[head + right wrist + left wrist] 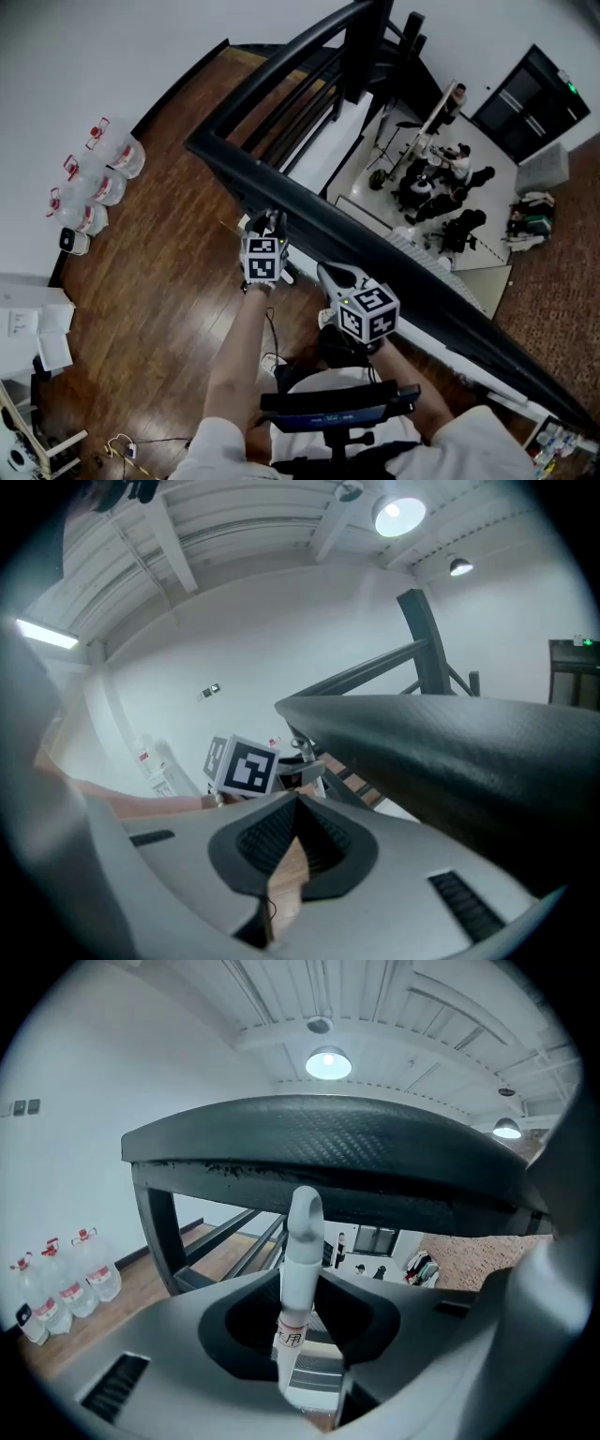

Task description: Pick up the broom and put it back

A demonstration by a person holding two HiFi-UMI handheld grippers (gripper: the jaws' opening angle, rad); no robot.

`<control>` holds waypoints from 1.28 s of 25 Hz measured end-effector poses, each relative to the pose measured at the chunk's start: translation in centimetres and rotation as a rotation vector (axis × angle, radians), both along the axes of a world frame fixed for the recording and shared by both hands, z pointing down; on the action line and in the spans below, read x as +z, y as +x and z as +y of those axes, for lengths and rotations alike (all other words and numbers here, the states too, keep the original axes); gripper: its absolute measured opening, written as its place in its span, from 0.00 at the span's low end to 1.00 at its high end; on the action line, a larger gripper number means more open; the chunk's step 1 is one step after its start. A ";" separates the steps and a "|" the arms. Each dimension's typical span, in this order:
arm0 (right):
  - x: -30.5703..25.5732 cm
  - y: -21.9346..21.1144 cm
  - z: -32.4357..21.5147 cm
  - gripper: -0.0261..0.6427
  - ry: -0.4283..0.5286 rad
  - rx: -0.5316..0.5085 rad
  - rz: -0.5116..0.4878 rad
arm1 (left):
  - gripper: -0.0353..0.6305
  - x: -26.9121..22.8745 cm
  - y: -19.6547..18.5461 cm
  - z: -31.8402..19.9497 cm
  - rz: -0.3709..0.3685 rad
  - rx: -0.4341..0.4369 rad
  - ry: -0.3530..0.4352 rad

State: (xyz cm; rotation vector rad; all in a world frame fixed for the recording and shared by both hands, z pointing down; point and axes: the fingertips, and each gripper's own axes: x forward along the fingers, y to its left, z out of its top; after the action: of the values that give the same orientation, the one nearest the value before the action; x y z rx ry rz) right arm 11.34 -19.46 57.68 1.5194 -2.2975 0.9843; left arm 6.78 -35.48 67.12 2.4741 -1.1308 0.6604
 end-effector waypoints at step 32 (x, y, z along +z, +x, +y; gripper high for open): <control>-11.6 -12.4 -2.6 0.06 0.197 -0.146 0.041 | 0.21 -31.1 -17.2 10.9 0.155 -0.143 0.314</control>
State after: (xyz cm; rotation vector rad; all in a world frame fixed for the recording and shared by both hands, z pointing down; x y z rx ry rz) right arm -1.08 -22.03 46.10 1.4006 -2.4972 0.7012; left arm -10.45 -24.63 36.02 2.6095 -1.4247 0.2611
